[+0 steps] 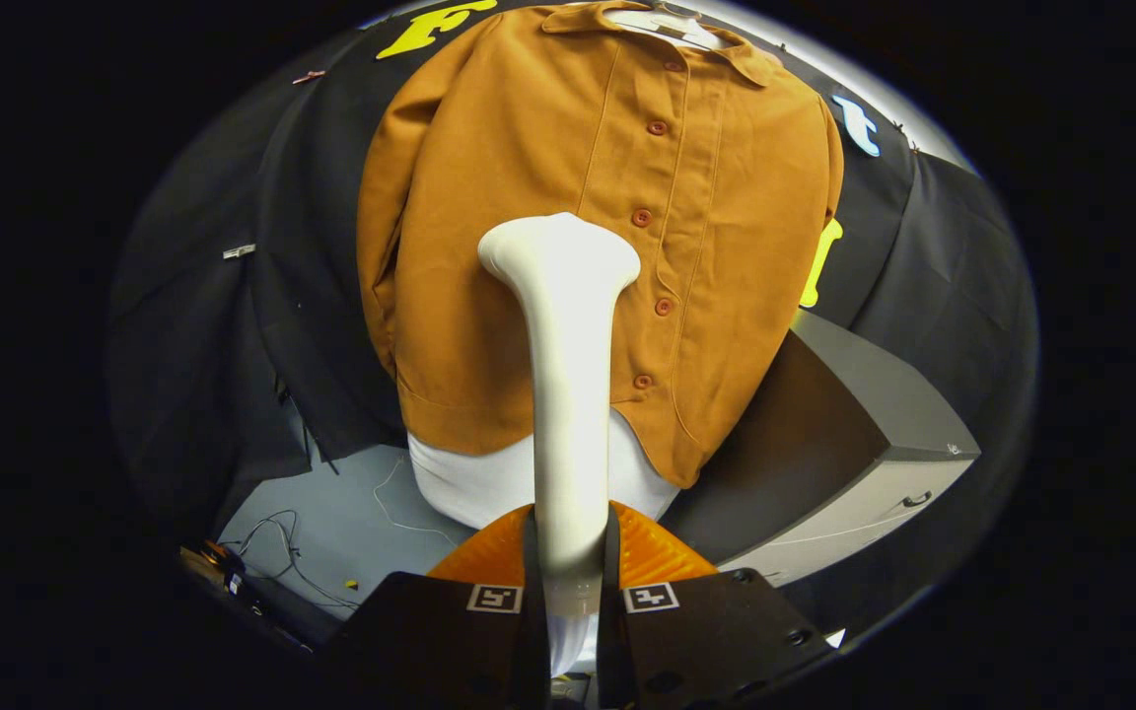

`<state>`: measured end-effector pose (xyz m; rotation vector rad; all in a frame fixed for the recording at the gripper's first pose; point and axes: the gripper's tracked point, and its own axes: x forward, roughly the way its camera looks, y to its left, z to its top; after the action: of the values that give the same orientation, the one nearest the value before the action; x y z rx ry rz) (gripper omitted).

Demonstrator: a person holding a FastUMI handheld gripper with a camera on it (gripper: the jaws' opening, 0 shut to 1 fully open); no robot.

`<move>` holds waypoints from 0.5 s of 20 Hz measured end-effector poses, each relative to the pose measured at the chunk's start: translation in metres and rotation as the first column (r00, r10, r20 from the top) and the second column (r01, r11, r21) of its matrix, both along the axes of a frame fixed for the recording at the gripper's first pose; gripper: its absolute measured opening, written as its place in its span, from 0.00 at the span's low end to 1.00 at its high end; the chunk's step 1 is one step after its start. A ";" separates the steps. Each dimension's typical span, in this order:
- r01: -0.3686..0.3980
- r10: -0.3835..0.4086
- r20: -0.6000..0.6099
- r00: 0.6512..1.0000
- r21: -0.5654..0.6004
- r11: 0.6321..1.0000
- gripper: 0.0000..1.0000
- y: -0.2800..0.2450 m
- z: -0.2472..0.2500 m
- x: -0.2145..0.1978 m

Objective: Iron the clothes twice with a garment steamer, once on the left side and once on the right side.

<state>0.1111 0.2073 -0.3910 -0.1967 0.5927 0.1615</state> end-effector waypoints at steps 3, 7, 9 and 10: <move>0.001 -0.001 0.020 1.000 0.024 1.000 0.22 -0.009 0.015 -0.010; 0.020 -0.026 0.081 0.996 0.076 0.997 0.22 -0.026 0.056 -0.016; 0.028 -0.040 0.122 0.992 0.099 0.995 0.22 -0.036 0.080 -0.014; 0.033 -0.049 0.142 0.989 0.111 0.993 0.22 -0.042 0.093 -0.013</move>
<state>0.0986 0.1657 -0.2977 -0.0896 0.4421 0.1378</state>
